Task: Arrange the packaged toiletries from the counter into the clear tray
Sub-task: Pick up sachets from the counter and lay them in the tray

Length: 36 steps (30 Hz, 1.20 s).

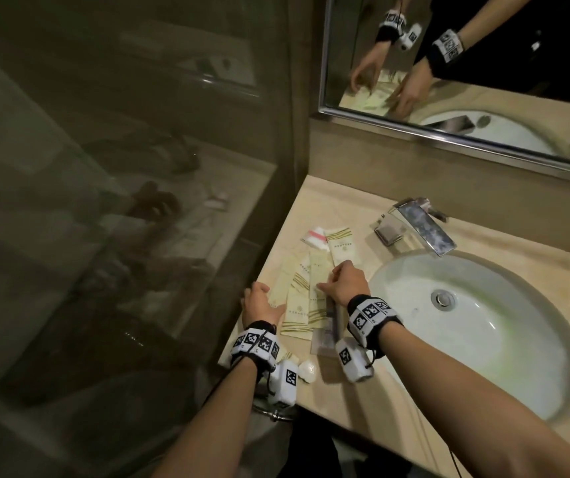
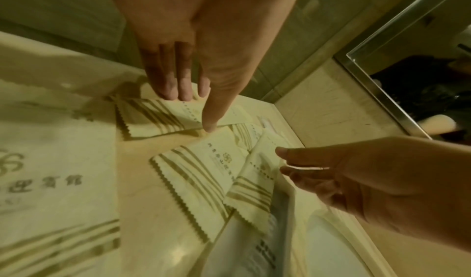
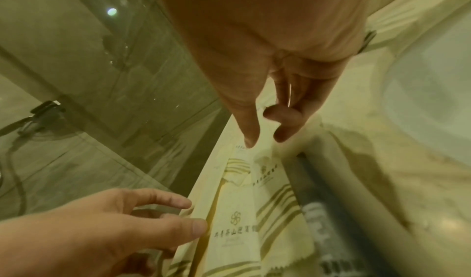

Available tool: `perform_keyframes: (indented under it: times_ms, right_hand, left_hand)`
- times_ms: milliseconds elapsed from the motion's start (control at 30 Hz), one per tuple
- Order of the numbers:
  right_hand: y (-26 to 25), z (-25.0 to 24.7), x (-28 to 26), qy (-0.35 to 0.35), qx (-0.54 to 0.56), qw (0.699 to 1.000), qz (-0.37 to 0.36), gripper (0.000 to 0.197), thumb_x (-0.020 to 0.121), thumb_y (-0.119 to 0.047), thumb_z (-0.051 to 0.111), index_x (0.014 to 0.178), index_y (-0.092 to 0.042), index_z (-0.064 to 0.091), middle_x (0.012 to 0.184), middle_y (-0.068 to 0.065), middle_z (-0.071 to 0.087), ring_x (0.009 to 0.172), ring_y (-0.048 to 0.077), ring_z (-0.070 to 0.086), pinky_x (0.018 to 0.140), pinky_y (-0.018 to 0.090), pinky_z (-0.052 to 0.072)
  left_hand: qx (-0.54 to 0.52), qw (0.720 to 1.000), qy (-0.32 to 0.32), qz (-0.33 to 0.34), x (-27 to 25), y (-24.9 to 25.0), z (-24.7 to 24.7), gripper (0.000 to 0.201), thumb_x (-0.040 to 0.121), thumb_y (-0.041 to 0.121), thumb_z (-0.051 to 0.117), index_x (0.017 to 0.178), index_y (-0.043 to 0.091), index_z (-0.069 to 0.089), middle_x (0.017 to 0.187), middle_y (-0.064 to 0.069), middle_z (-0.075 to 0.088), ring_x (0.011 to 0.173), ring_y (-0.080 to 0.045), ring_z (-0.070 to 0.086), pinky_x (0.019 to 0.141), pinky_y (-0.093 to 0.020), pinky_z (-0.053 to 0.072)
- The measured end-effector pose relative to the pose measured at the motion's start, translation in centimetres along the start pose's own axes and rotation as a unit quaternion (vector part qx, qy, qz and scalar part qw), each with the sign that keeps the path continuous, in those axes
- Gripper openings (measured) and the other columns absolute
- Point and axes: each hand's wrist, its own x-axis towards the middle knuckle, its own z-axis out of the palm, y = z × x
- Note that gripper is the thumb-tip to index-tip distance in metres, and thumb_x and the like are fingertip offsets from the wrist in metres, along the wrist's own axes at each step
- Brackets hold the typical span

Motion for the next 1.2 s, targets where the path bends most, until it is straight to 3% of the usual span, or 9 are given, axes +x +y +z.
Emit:
perform_keyframes:
  times_ms: [200,300,400,533,633,767,933,1067,1200]
  right_hand:
    - [-0.4,1.1,1.4,0.015,0.034,0.999,0.018,0.038,0.076,-0.02,0.078,0.103,-0.013,0.051,0.099,0.006,0.064,0.093,0.025,0.064,0.083,0.039,0.055]
    - [-0.7,1.0,1.8,0.017,0.093,0.995,0.043,0.022,0.079,-0.017,0.076,0.09,-0.016,0.057,0.101,0.007,0.067,0.095,0.024,0.065,0.086,0.038,0.056]
    - [-1.3,-0.3,1.5,0.0,0.168,0.984,0.059,0.013,0.082,-0.016,0.074,0.091,-0.013,0.065,0.099,0.005,0.067,0.085,0.019,0.064,0.068,0.025,0.054]
    - [-1.9,-4.0,0.6,0.006,0.234,0.972,0.02,0.012,0.081,-0.02,0.076,0.089,-0.016,0.068,0.087,0.003,0.066,0.063,0.009,0.054,0.054,0.02,0.042]
    - [-2.3,-8.5,-1.0,0.023,0.295,0.955,-0.003,0.015,0.083,-0.019,0.074,0.095,-0.012,0.068,0.079,0.0,0.061,0.058,0.01,0.047,0.048,0.021,0.038]
    - [-1.6,-15.7,-3.4,0.068,0.344,0.936,-0.025,0.019,0.085,-0.016,0.072,0.102,-0.007,0.067,0.075,-0.001,0.06,0.057,0.009,0.047,0.043,0.017,0.037]
    - [3.6,-25.3,-6.7,0.148,0.376,0.915,-0.024,0.016,0.088,-0.016,0.07,0.103,-0.011,0.067,0.082,-0.004,0.065,0.065,0.006,0.052,0.053,0.02,0.041]
    - [11.0,-31.7,-9.0,0.203,0.396,0.896,-0.006,0.021,0.088,-0.018,0.069,0.108,-0.011,0.067,0.088,-0.004,0.066,0.07,0.005,0.054,0.06,0.022,0.042]
    - [19.7,-36.5,-10.5,0.252,0.38,0.89,0.013,0.019,0.088,-0.015,0.069,0.107,-0.011,0.066,0.085,-0.003,0.066,0.066,0.007,0.054,0.057,0.023,0.048]
  left_hand:
    - [0.029,1.0,-0.004,-0.01,1.0,-0.2,0.4,0.038,0.071,0.013,0.079,0.101,0.013,0.055,0.116,-0.012,0.053,0.116,-0.03,0.049,0.097,-0.042,0.046]
    - [0.016,1.0,-0.009,-0.003,1.1,0.1,0.2,0.027,0.078,0.013,0.075,0.1,0.008,0.061,0.116,-0.013,0.052,0.108,-0.03,0.056,0.096,-0.041,0.049]
    - [-0.025,1.0,-0.015,0.006,1.1,0.8,-0.3,0.024,0.081,0.011,0.072,0.102,0.005,0.063,0.109,-0.014,0.065,0.098,-0.026,0.063,0.089,-0.033,0.051]
    - [-0.111,0.993,-0.012,0.041,0.6,4.4,-1.7,0.028,0.078,0.01,0.075,0.103,0.003,0.064,0.101,-0.012,0.069,0.086,-0.018,0.061,0.084,-0.029,0.051]
    - [-0.175,0.981,-0.029,0.083,-0.1,9.2,-2.3,0.023,0.075,0.011,0.077,0.095,0.007,0.065,0.096,-0.011,0.069,0.091,-0.024,0.066,0.088,-0.038,0.055]
    - [-0.215,0.961,-0.081,0.154,-1.9,16.4,-1.6,0.022,0.076,0.011,0.077,0.093,0.011,0.064,0.095,-0.008,0.069,0.094,-0.025,0.067,0.086,-0.038,0.056]
    - [-0.224,0.938,-0.146,0.222,-5.9,24.1,2.6,0.033,0.077,0.012,0.075,0.108,0.006,0.065,0.105,-0.01,0.069,0.099,-0.023,0.065,0.089,-0.039,0.055]
    - [-0.211,0.922,-0.199,0.257,-10.3,28.8,8.3,0.037,0.078,0.014,0.075,0.112,0.006,0.062,0.105,-0.009,0.068,0.096,-0.025,0.066,0.079,-0.033,0.054]
    - [-0.197,0.91,-0.248,0.269,-15.4,31.9,14.8,0.037,0.082,0.01,0.071,0.116,0.007,0.059,0.107,-0.009,0.066,0.096,-0.021,0.065,0.075,-0.027,0.055]
